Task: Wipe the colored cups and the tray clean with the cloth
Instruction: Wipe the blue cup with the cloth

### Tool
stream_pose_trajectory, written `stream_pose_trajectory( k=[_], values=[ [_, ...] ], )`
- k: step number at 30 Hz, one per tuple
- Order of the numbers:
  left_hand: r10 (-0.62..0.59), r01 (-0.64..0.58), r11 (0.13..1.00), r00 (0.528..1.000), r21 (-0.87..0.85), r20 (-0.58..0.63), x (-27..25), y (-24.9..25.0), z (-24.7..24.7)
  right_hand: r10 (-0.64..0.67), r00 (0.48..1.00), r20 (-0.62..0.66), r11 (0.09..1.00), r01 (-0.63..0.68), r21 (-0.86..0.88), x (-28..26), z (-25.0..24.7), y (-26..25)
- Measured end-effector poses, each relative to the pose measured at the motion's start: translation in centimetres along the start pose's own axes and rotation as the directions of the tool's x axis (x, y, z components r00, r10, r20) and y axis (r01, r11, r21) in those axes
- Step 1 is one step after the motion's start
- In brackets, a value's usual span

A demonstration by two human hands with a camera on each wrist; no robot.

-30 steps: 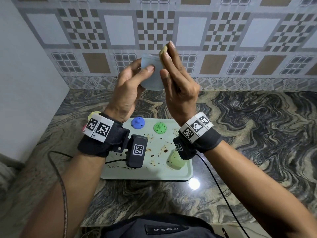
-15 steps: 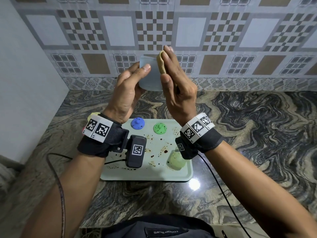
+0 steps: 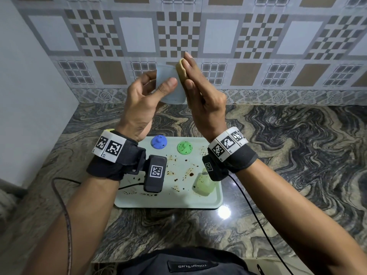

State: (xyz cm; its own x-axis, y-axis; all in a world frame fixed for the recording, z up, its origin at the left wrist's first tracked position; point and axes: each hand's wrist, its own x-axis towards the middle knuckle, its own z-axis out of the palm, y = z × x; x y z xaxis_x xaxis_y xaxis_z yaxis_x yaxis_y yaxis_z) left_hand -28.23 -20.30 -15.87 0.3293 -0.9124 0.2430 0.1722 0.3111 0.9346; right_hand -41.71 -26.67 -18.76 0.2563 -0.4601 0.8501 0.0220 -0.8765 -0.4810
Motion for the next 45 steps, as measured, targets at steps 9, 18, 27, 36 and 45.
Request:
stream_pose_trajectory(
  k=[9,18,27,36,45],
  values=[
    [-0.041,0.026,0.994,0.989,0.106,0.145,0.5,0.3,-1.0,0.028,0.999,0.033,1.0,-0.028,-0.005,-0.2,0.4,0.0],
    [-0.08,0.078,0.997,0.993,0.029,0.087,0.7,0.4,-1.5,0.106,0.993,-0.043,0.993,-0.103,0.053,0.4,-0.2,0.9],
    [-0.055,0.044,0.994,0.993,0.098,0.107,0.7,-0.3,-2.0,0.249,0.968,0.004,0.936,-0.242,0.257,-0.1,0.8,1.4],
    [0.011,-0.02,0.986,0.998,0.165,0.054,0.8,0.1,-1.9,0.224,0.975,0.006,0.95,-0.22,0.22,-0.4,1.5,1.3],
    [-0.06,0.052,0.987,0.997,0.151,0.044,0.9,0.3,-2.6,0.278,0.96,0.039,0.932,-0.279,0.229,-0.2,1.5,0.2]
  ],
)
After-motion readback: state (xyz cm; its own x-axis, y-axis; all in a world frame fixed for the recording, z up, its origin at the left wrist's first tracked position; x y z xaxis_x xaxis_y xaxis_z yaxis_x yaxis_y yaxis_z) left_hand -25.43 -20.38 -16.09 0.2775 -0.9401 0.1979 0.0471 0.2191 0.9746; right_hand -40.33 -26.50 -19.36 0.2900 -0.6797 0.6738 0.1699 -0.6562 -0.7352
